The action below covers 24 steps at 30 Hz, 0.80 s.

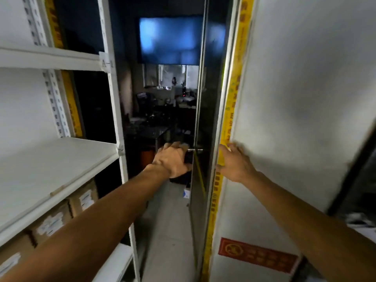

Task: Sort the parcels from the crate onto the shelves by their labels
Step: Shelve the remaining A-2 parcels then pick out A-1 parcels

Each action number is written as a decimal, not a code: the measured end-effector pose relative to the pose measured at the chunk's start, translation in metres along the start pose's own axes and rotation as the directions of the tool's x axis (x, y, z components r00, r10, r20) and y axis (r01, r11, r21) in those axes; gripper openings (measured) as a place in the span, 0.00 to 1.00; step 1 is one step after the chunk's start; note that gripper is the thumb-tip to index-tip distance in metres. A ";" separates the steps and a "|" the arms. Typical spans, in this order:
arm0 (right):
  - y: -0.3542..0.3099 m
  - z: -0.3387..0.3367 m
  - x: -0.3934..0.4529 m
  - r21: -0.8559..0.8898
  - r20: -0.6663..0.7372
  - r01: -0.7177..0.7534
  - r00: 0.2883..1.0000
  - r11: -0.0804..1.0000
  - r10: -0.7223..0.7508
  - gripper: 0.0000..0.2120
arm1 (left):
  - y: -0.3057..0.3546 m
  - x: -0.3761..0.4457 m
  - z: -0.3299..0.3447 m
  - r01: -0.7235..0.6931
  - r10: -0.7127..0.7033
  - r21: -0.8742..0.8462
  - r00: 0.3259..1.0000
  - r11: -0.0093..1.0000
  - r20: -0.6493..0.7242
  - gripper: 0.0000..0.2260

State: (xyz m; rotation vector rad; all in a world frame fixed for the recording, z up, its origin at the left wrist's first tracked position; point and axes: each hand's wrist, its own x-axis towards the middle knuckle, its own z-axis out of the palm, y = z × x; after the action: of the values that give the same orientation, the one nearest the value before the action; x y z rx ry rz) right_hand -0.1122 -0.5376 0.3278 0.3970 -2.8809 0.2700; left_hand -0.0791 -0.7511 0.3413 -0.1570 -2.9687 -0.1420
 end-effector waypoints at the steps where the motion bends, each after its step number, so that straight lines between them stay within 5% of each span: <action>1: 0.014 -0.008 -0.007 -0.006 -0.016 -0.039 0.999 0.999 0.039 0.36 | 0.013 0.009 -0.002 -0.048 0.048 -0.003 0.999 0.999 0.003 0.32; 11: 0.119 -0.074 -0.112 -0.093 -0.104 -0.462 0.886 0.882 0.452 0.38 | 0.158 0.053 0.000 -0.463 0.463 -0.010 0.886 0.886 -0.023 0.36; 24: 0.239 -0.097 -0.340 -0.029 -0.159 -0.876 0.479 0.481 0.863 0.37 | 0.421 -0.011 0.046 -0.827 0.841 -0.204 0.541 0.525 -0.031 0.34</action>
State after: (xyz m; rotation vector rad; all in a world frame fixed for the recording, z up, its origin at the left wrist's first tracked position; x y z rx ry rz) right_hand 0.1579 -0.2080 0.3028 -1.1487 -2.6611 0.2666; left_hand -0.0280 -0.3312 0.3306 -1.6116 -2.5529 -0.2941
